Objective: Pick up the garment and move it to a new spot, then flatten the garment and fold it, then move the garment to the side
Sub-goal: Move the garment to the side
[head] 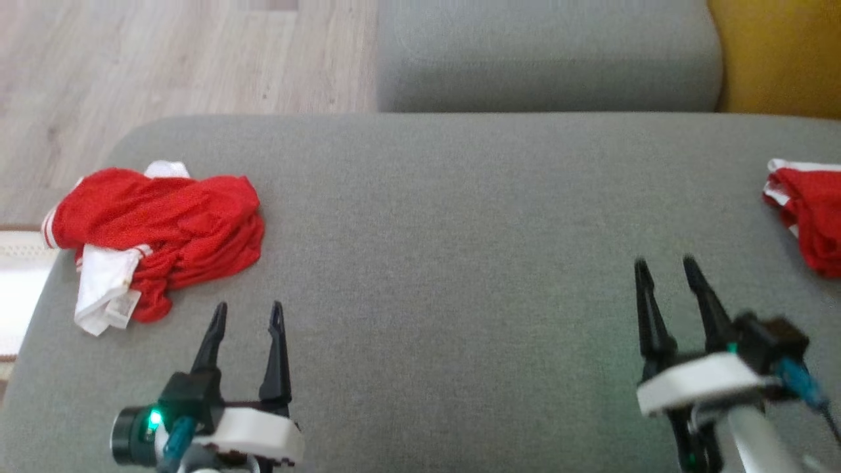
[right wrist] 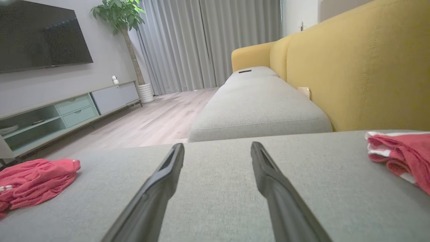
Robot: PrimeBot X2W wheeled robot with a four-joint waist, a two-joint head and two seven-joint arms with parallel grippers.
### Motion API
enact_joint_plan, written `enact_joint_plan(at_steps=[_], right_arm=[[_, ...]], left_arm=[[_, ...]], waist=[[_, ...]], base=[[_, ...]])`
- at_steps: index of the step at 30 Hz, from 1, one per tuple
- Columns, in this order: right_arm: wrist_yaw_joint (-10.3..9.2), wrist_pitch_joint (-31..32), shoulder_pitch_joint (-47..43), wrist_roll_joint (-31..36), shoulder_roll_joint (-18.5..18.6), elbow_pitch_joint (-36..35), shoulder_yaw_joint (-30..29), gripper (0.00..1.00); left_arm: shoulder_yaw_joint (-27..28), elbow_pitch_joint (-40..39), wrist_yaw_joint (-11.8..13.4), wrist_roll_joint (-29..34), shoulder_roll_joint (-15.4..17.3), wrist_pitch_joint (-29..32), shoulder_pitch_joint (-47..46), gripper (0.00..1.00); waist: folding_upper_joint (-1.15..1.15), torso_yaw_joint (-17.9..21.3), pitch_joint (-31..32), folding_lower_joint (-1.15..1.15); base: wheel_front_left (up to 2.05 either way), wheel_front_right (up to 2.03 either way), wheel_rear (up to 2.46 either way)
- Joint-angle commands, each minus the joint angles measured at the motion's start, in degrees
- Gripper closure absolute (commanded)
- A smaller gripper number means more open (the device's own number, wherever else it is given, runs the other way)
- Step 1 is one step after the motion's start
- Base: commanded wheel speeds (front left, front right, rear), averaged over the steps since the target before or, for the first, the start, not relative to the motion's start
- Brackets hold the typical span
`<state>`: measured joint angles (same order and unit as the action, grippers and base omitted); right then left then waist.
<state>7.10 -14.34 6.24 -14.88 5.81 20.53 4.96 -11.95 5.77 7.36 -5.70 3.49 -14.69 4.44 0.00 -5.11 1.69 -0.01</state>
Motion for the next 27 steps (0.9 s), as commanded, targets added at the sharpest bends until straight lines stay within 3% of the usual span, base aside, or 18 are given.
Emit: enact_joint_plan(at_steps=[1,13,27], right_arm=[[0.39,-0.64,-0.38,0.81,-0.24,-2.53,0.1,0.0],[0.39,-0.65,-13.24,4.19,-2.88,-8.86,-3.46,0.0],[0.39,-0.65,-15.26,2.35,-2.92,-9.1,-2.88,0.0]], left_arm=[[2.11,-2.16,-0.47,0.54,0.21,-0.31,-1.64,0.0],[1.93,-2.53,-3.72,1.91,-0.24,-0.31,2.93,0.0],[1.39,-1.49,-4.83,2.81,-0.47,-0.31,4.66,0.0]], waist=[[0.0,0.0,1.34,0.01],[0.0,0.09,4.92,0.01],[0.0,0.61,6.26,0.01]], base=[[0.0,0.0,0.0],[0.0,0.0,0.0],[0.0,0.0,0.0]])
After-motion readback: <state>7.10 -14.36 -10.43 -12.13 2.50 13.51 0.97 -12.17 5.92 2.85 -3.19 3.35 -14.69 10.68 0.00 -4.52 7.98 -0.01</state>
